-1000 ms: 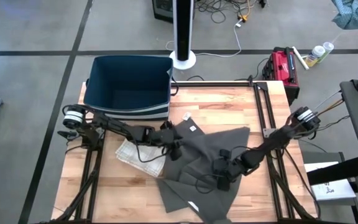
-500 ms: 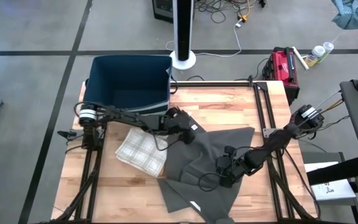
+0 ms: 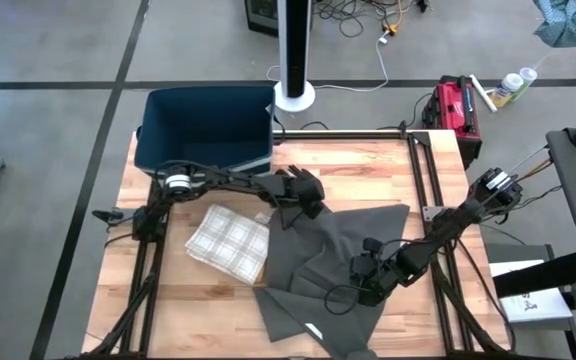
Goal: Fold towel
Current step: Fold the gray kitchen towel
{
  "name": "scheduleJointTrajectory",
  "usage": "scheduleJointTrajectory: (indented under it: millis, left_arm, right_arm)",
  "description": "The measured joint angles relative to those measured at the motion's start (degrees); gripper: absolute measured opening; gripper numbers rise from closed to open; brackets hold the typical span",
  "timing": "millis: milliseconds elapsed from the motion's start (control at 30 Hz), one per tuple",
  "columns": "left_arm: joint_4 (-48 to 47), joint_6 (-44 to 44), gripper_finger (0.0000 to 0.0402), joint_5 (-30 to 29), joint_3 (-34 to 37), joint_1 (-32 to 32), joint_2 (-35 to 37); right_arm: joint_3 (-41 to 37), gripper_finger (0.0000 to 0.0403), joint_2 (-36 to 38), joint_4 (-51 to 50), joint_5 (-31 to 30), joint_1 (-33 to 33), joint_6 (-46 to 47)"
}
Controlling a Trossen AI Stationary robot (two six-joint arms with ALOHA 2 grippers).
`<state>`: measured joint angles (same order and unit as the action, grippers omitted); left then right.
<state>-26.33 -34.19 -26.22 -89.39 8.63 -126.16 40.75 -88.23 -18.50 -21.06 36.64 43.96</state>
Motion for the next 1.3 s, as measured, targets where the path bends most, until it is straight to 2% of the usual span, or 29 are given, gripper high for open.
scheduleJointTrajectory:
  millis: [167, 400, 667, 1000, 1133, 1200, 1300]
  left_arm:
    - [-3.84, 1.89, 0.0168, -2.8, -4.04, 0.47, -1.95]
    - [-7.85, 1.94, 0.0176, -1.83, -6.57, 0.52, -1.84]
    - [-5.94, 1.69, 0.0177, 5.98, -5.0, 2.05, -1.84]
    - [1.3, 1.7, 0.0182, 7.94, 0.02, 2.29, -1.41]
    - [5.14, 3.74, 0.0147, 9.1, 1.92, 2.01, -1.41]
    - [5.4, 4.88, 0.0111, 9.36, 2.02, 1.85, -1.45]
    - [5.24, 6.72, 0.0037, 9.79, 2.0, 1.53, -1.21]
  right_arm:
    - [0.0, 0.0124, 0.0, 0.3, -0.84, 0.0, -0.04]
    - [-0.02, 0.0117, 0.0, 0.35, -1.68, -0.02, -0.12]
    - [-0.02, 0.0125, 0.0, 0.58, -1.7, -0.02, -0.33]
    - [-0.04, 0.0124, -0.02, 0.81, -2.14, -0.02, -0.45]
    - [-0.04, 0.0113, -0.02, 0.8, -2.16, -0.02, -0.67]
    - [-0.04, 0.0108, 0.13, 0.65, -2.62, -0.02, -0.69]
    - [-0.09, 0.0102, 1.75, -0.63, -5.26, 0.13, -0.5]
